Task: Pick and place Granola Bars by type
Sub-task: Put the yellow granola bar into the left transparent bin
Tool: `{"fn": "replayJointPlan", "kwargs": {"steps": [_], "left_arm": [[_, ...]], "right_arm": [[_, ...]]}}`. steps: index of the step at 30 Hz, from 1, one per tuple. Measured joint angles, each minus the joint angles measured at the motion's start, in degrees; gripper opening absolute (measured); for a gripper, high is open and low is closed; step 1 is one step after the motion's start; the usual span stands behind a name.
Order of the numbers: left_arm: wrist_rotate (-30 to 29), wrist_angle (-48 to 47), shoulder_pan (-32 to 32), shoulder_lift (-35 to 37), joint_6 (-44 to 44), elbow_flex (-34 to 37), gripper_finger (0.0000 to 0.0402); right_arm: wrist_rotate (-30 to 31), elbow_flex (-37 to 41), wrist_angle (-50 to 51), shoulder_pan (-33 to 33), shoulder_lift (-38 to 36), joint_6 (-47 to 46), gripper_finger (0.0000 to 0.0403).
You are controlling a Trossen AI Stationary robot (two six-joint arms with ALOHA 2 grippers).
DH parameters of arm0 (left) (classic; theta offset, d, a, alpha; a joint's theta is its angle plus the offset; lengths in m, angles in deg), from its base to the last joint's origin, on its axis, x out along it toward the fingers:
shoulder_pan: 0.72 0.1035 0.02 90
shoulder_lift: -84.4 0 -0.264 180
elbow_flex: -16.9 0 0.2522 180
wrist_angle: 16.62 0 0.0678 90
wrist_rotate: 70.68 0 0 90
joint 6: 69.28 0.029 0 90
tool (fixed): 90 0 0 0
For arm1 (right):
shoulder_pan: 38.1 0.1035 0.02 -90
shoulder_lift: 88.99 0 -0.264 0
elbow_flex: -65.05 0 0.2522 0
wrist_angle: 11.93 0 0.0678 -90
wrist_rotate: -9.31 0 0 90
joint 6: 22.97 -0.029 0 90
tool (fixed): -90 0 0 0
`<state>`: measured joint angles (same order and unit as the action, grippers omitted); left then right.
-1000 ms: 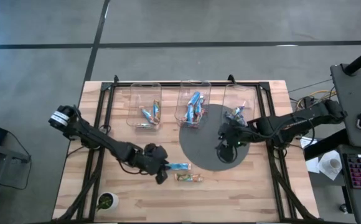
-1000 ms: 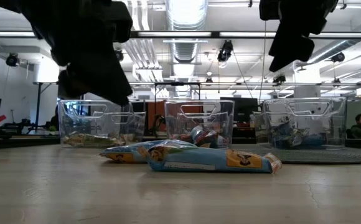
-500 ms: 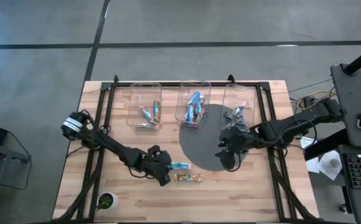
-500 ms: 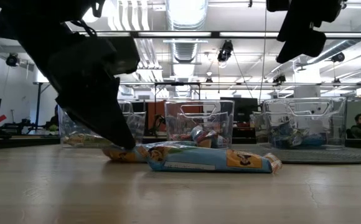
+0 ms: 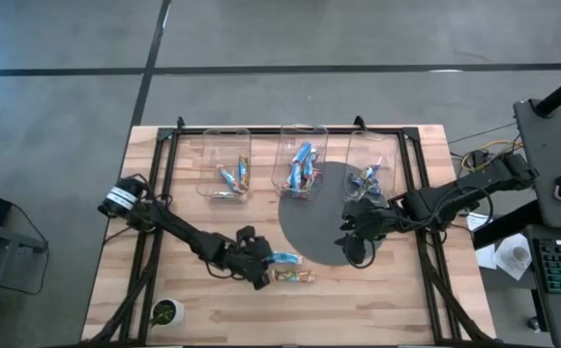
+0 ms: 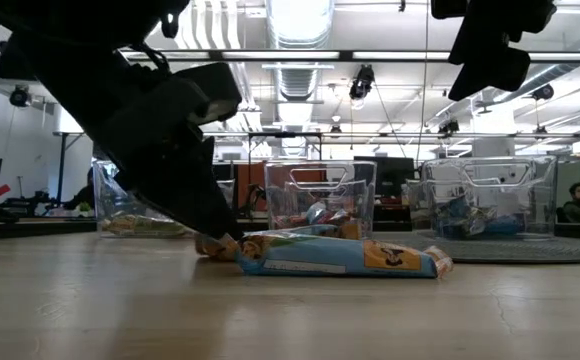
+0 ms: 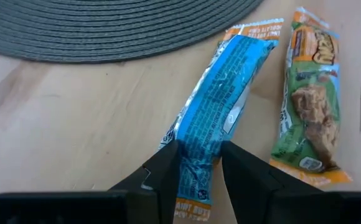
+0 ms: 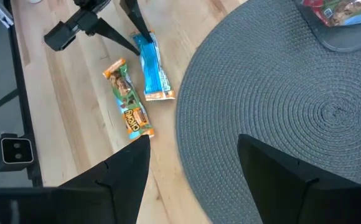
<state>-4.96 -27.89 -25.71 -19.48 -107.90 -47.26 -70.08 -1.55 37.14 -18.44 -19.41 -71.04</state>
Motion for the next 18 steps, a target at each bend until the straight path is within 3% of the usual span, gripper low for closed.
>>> {"fn": "replayJointPlan", "kwargs": {"steps": [6, 12, 18], "left_arm": [[-2.06, -2.74, 0.30, 2.95, 3.63, -2.40, 0.0106], [-5.25, -5.29, 0.89, 4.53, -0.71, -2.83, 0.0110], [-4.75, -6.80, 0.87, 4.32, -1.78, -2.94, 0.0152]], "right_arm": [[-0.01, 0.00, 0.02, -0.02, 0.00, 0.00, 0.0233], [0.03, 0.04, 0.00, -0.02, 0.00, 0.02, 0.0233], [0.03, 0.79, 0.00, -0.02, 0.00, 0.02, 0.0233]]}}
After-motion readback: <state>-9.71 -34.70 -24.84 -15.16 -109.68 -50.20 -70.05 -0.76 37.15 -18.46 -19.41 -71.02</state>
